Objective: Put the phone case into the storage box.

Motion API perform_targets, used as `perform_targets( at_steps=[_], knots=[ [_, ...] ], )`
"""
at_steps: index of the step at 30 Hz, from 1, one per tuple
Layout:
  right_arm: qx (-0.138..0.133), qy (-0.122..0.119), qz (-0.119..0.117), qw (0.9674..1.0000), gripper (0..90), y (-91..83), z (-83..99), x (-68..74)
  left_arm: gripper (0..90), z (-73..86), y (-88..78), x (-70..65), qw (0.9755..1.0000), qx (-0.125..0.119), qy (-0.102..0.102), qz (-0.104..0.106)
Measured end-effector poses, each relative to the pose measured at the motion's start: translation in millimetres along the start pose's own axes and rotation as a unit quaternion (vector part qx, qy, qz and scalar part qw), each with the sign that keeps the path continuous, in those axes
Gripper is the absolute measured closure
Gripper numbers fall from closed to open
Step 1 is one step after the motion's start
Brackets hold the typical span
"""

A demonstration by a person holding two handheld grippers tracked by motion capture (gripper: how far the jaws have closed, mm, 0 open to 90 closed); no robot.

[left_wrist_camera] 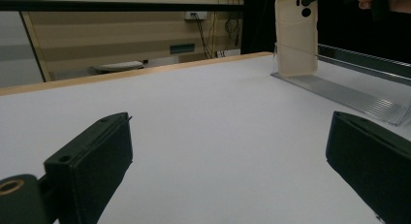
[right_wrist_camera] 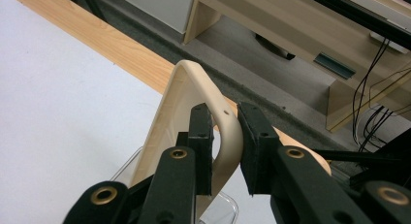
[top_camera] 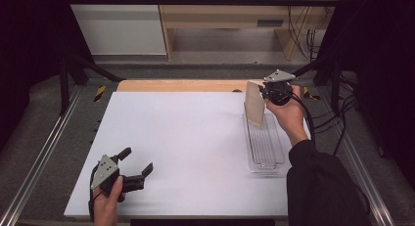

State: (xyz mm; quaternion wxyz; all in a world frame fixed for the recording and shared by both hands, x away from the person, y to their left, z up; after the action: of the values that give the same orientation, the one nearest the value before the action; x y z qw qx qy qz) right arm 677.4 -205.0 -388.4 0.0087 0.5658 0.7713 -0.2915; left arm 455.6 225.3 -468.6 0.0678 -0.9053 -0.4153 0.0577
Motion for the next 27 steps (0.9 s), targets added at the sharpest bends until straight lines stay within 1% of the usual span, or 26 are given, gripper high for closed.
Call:
perform_targets(
  at_steps=[2,5,10,27],
  knots=[
    [-0.001,0.002,0.002,1.0000,76.3,0.7,0.2,-0.3,2.8,0.2,0.3,-0.6,1.0000,0.002,0.003,0.002],
    [-0.001,0.007,0.003,1.0000,76.1,1.8,-0.2,0.8,2.8,0.5,0.4,-0.2,1.0000,0.002,0.002,0.001],
    [-0.001,0.008,0.005,1.0000,75.8,4.2,-0.4,1.1,2.8,0.4,0.0,0.3,1.0000,0.002,0.000,0.001],
    [0.001,0.026,0.008,0.9996,74.7,10.0,0.5,-1.0,2.8,0.6,0.1,0.2,1.0000,0.001,-0.001,0.002]
  ],
)
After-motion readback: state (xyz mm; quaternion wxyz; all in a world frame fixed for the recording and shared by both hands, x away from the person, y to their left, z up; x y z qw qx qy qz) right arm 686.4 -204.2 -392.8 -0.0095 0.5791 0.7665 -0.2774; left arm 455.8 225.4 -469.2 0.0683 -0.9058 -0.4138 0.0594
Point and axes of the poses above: each handheld gripper's, and its own axes: y roughly forward along the jaws, z roughly out of its underside, x roughly to its left, the point moved 7 cm from there along y, roughly forward along the jaws, and after that the axes turned 5 degrees about z, right-handed, at the moved point
